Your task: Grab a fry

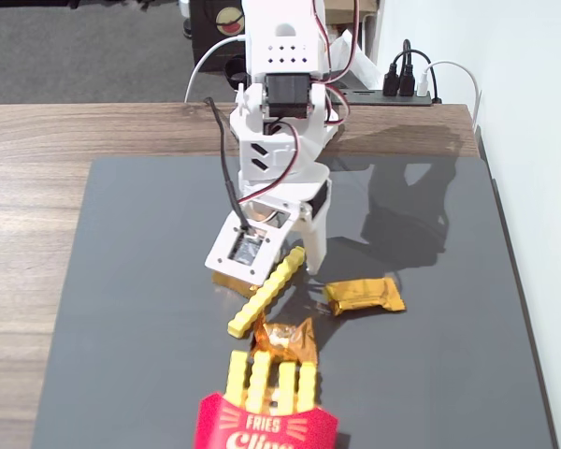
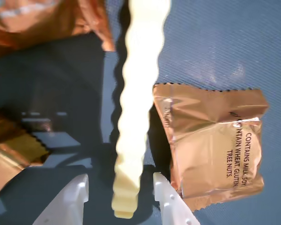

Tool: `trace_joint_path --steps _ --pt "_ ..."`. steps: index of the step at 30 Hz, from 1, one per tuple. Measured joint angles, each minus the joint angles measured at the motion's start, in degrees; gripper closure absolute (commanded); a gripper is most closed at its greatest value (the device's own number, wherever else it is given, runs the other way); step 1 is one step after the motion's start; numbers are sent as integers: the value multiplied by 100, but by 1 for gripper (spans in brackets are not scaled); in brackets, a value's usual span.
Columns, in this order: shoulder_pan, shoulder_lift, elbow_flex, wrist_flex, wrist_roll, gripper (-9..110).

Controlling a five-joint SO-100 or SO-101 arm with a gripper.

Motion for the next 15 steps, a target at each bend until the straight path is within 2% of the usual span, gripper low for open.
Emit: trace_joint_path --steps 2,6,15 --pt "-9 0 9 -26 0 86" --pt "0 0 9 -35 0 101" --pt "0 0 9 0 -97 101"
